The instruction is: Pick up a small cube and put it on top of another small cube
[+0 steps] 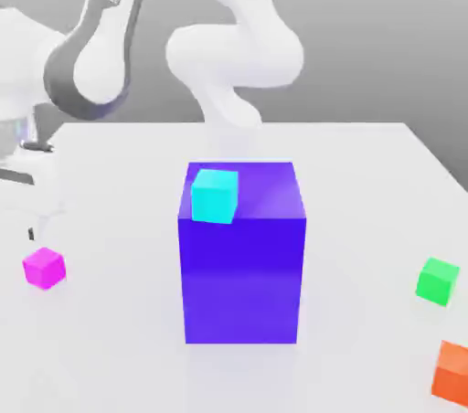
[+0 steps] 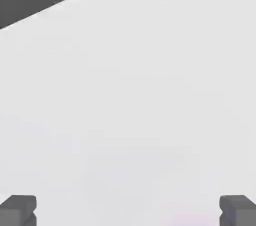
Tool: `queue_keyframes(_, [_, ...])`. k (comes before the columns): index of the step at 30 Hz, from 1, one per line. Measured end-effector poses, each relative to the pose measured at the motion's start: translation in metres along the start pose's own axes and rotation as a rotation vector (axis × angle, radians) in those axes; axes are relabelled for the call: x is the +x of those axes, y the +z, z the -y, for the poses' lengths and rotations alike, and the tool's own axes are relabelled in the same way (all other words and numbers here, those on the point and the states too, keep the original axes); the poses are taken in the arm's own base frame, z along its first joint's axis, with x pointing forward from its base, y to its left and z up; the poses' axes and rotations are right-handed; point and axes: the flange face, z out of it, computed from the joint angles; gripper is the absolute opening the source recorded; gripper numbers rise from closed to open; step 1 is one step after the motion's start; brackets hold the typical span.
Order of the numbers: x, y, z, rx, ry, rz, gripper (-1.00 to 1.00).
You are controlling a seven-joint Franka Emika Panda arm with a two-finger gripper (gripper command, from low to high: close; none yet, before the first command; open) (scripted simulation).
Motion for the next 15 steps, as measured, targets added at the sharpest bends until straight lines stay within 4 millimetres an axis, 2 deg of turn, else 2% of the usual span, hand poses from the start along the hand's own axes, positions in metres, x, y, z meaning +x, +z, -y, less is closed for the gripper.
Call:
queue_keyframes(1, [-0.002, 0.014, -0.018, -0.030, 0.015, 0.014, 0.00])
queue_keyframes(3, [-0.004, 0.032, -0.031, -0.053, 0.021, 0.021, 0.00])
queue_keyframes(10, [-0.006, 0.086, -0.038, -0.061, 0.022, 0.024, 0.00])
queue_keyframes(11, [-0.007, 0.091, -0.039, -0.060, 0.024, 0.026, -1.00])
queue_keyframes(15, [-0.007, 0.091, -0.039, -0.060, 0.024, 0.027, -1.00])
